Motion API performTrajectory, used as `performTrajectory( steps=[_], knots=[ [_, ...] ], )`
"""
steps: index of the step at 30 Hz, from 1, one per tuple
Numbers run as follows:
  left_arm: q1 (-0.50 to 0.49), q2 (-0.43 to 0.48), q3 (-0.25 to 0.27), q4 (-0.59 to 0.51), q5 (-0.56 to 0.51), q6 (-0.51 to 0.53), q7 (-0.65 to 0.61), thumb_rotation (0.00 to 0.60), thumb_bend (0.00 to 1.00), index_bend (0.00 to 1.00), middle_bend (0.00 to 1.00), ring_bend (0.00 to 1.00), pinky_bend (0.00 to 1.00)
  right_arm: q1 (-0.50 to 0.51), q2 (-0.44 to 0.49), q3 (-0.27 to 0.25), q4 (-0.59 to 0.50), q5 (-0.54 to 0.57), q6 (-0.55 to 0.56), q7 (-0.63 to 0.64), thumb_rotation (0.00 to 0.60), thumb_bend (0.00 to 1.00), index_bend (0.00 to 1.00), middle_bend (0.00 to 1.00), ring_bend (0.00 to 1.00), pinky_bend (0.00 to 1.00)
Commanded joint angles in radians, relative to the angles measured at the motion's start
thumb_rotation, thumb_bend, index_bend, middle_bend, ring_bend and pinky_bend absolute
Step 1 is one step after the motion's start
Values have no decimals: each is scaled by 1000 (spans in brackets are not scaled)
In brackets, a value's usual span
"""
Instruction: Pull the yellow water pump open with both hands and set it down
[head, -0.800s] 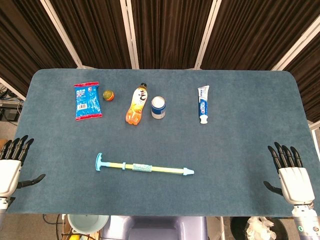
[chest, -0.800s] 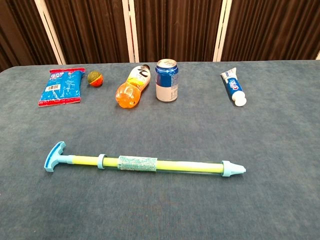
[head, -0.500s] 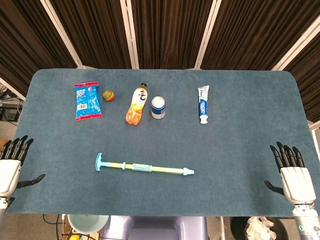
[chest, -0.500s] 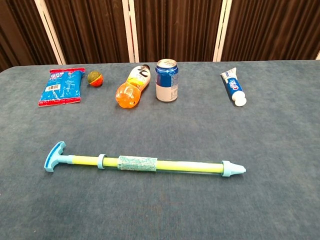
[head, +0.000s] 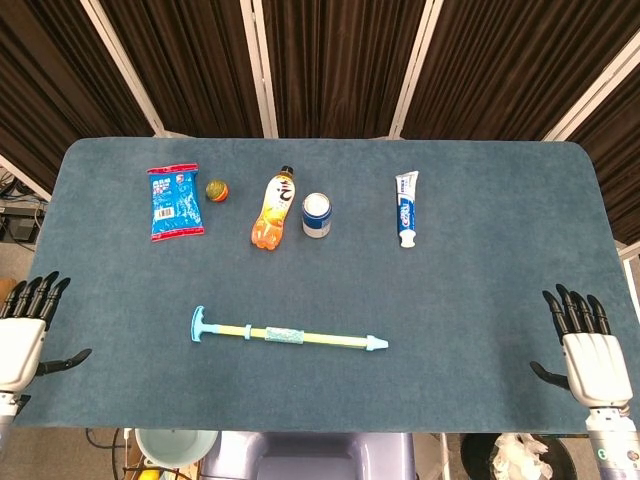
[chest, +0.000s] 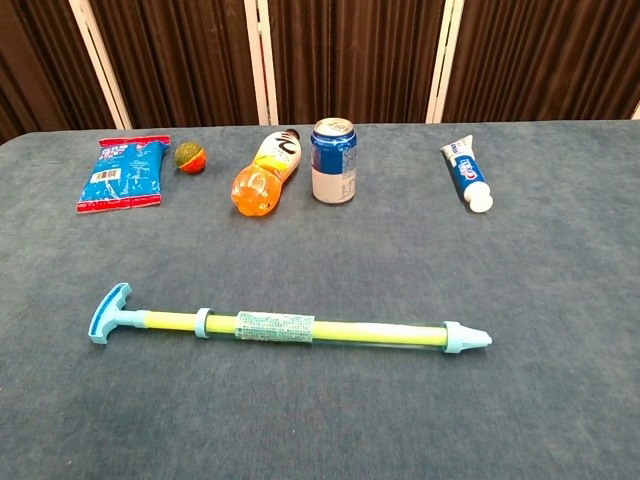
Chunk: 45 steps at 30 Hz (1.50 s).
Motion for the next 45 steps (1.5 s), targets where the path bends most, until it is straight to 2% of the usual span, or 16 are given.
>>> performTrajectory(
  steps=[1,10,12,16,21,30,45],
  knots=[
    [-9,1,-5,-8,4,-5,0,600,15,32,0,0,62,1,-1,0,-1,1,-1,-1,600,74,1,0,0,0],
    [-93,-16,-33,-90,17,-87,131,600,136,335,62,0,112,-2,-8,-4,0,-15,10,-2,600,78,8,0,0,0],
    [-115,-32,-45,-109,0,-114,164,600,148,370,69,0,112,-3,-9,-4,0,-14,11,-2,600,78,10,0,0,0],
    [-199,-104,-88,-134,-94,-223,283,600,153,395,73,0,112,-2,-8,0,-1,-7,9,6,600,80,12,0,0,0],
    [-245,-163,-113,-143,-177,-265,380,600,153,433,81,0,112,-1,-9,2,1,-7,8,10,600,83,18,0,0,0],
    [-300,-255,-112,-128,-240,-304,479,600,191,492,88,0,112,3,-9,7,2,2,0,17,600,86,18,0,0,0],
    [-362,-419,-97,-14,-334,-323,588,600,206,512,103,0,112,9,-9,10,-1,14,-15,27,600,88,19,0,0,0]
  ],
)
